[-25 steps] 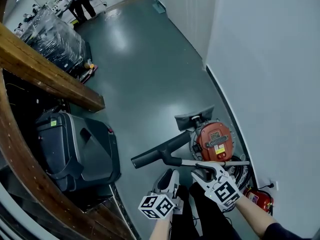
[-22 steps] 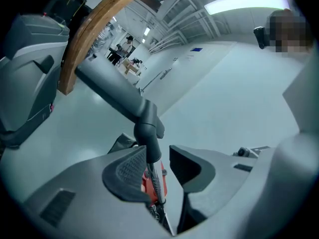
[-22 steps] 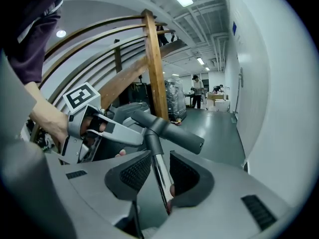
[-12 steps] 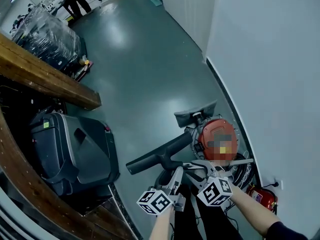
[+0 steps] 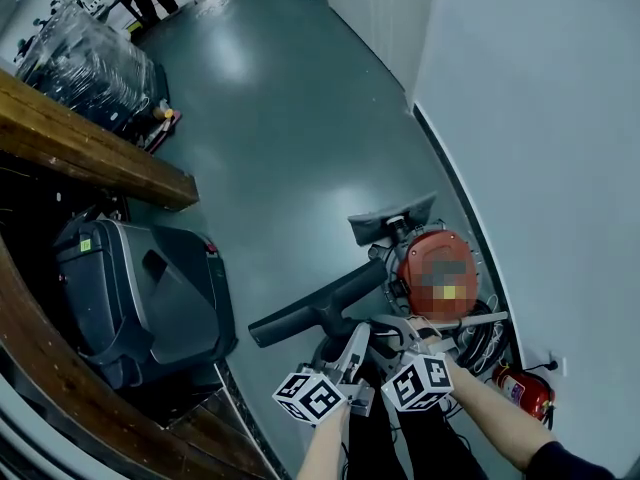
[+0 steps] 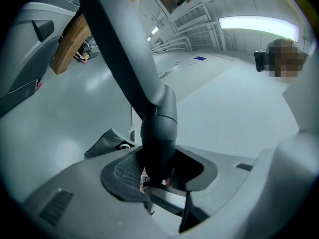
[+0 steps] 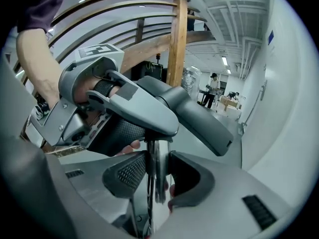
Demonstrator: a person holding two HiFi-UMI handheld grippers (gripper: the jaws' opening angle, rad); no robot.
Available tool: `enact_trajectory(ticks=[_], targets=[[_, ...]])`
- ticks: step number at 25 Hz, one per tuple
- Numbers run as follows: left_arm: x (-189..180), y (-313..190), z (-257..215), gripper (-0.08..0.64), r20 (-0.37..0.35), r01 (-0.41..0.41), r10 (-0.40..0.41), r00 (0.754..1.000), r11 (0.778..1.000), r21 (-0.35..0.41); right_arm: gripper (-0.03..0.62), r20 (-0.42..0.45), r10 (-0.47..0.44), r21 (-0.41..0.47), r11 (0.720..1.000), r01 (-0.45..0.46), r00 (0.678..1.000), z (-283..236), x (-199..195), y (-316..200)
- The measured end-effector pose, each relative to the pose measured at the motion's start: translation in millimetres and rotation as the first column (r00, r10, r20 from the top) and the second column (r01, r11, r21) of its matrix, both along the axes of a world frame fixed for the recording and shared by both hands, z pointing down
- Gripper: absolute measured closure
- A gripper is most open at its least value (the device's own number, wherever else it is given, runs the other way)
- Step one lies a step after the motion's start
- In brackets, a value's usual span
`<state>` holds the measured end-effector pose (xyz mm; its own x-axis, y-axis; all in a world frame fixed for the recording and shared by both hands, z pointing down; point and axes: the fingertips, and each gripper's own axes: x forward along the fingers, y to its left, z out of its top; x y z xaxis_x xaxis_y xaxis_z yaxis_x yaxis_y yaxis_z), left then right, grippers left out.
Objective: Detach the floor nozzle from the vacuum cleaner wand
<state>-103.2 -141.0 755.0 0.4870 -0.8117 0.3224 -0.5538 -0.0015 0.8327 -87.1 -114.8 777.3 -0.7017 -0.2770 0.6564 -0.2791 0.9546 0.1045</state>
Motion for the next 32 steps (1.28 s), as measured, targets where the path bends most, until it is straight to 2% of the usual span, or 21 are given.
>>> enact_trajectory(ticks=[5,6,8,9,10,14,21,23,25,27,29,32], targets=[[-1,1,-2,0.380,0.050,-0.008,0.007,0.999,1.000,0.012,0.433,0.006,0.002,-0.009,1.000,-0.002,1.000,0,-1,1],[-11,0,-7,0.382,0.056,0.033,-0.035,0.998,0.999,0.023,0.434,0.008,0.004,-0.011,1.000,-0.004,1.000,0,0,2],[-55,-9,-24,0.382,0.044,0.178,-0.180,0.983,0.983,0.055,0.434,0.016,0.005,-0.014,1.000,-0.005,1.000,-1,1,2],[-81,-17,-36,0.382,0.043,0.227,-0.230,0.972,0.971,0.073,0.434,0.019,0.003,-0.013,1.000,-0.003,1.000,-2,2,2],[-102,-24,-47,0.382,0.047,0.243,-0.248,0.968,0.966,0.091,0.434,0.019,0.002,-0.011,1.000,-0.001,1.000,-2,3,2],[-133,-38,-75,0.382,0.104,0.183,-0.198,0.975,0.973,0.138,0.434,0.003,-0.005,-0.007,1.000,0.005,1.000,-1,4,1],[-130,-23,-73,0.382,0.142,0.149,-0.167,0.976,0.980,0.129,0.433,-0.004,-0.005,-0.027,1.000,0.005,1.000,-1,2,1],[-128,-24,-80,0.382,0.160,0.134,-0.155,0.975,0.981,0.139,0.431,0.029,0.001,-0.057,0.998,0.001,1.000,-9,2,0],[-127,-26,-88,0.382,0.191,0.114,-0.141,0.972,0.983,0.145,0.428,0.104,0.050,-0.125,0.991,-0.036,0.993,-25,2,-3],[-126,-27,-98,0.382,0.215,0.103,-0.133,0.968,0.984,0.144,0.428,0.205,0.151,-0.228,0.968,-0.103,0.967,-48,2,-9],[-126,-28,-111,0.382,0.229,0.101,-0.133,0.964,0.984,0.148,0.428,0.282,0.267,-0.313,0.934,-0.175,0.922,-74,4,-22],[-121,-28,-141,0.380,0.275,0.072,-0.120,0.954,0.981,0.178,0.430,0.355,0.397,-0.393,0.885,-0.250,0.846,-119,10,-43]])
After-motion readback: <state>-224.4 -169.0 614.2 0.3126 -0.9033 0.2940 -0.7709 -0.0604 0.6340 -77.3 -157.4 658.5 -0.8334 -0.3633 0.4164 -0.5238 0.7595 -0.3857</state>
